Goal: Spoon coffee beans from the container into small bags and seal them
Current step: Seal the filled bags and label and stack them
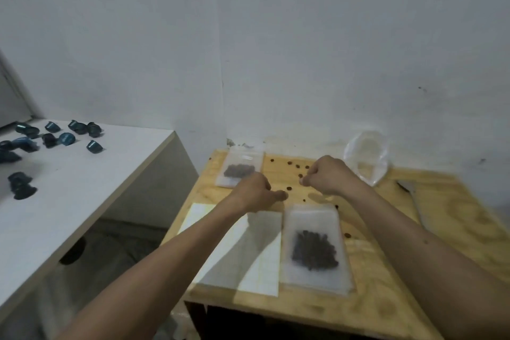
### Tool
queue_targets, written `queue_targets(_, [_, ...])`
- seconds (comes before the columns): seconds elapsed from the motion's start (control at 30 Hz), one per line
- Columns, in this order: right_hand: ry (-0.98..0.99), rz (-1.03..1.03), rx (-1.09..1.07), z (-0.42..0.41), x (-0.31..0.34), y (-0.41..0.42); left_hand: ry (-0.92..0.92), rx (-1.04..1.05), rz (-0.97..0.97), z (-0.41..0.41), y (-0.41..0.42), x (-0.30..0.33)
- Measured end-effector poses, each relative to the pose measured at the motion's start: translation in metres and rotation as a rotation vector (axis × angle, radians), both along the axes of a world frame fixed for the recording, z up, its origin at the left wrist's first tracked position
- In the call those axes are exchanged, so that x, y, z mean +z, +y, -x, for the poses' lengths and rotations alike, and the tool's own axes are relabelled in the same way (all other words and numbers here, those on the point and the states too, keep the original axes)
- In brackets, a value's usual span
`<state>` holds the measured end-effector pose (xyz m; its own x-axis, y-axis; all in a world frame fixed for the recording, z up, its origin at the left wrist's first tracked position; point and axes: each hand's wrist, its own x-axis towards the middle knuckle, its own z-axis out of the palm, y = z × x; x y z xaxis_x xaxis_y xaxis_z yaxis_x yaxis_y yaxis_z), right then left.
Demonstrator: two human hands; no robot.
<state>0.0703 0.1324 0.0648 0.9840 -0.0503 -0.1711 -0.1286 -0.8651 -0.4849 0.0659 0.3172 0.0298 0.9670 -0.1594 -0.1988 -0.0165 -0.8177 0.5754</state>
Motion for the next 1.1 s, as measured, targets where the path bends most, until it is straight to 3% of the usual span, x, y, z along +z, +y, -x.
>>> queue_targets(0.17, [0.093, 0.074, -0.061, 0.039, -0.004, -0.032, 0.065, -0.041, -0.001, 0.031, -0.022, 0.004])
queue_targets(0.4, [0.032, -0.057, -0.095, 0.056, -0.017, -0.039, 0.045, 0.029, 0.133, 0.039, -0.026, -0.002])
queue_targets(0.6, [-0.110, -0.278, -0.196, 0.061, -0.014, -0.046, 0.071, 0.076, 0.220, 0.039, -0.025, -0.009])
queue_targets(0.7, [-0.145, -0.556, -0.187, 0.058, -0.006, -0.052, 0.048, 0.139, 0.270, 0.037, -0.024, -0.010])
queue_targets(0.77, [-0.141, -0.756, -0.150, 0.053, 0.003, -0.051, 0.025, 0.179, 0.379, 0.034, -0.023, -0.006])
queue_targets(0.9, [-0.231, -0.886, -0.070, 0.040, 0.020, -0.040, -0.079, 0.192, 0.764, 0.026, -0.010, 0.017])
queue_targets(1.0, [-0.206, -0.887, 0.015, 0.031, 0.027, -0.023, -0.150, 0.229, 0.946, 0.024, 0.007, 0.033])
queue_targets(1.1, [-0.150, -0.820, 0.097, 0.023, 0.028, 0.006, -0.249, 0.286, 0.988, 0.024, 0.031, 0.046])
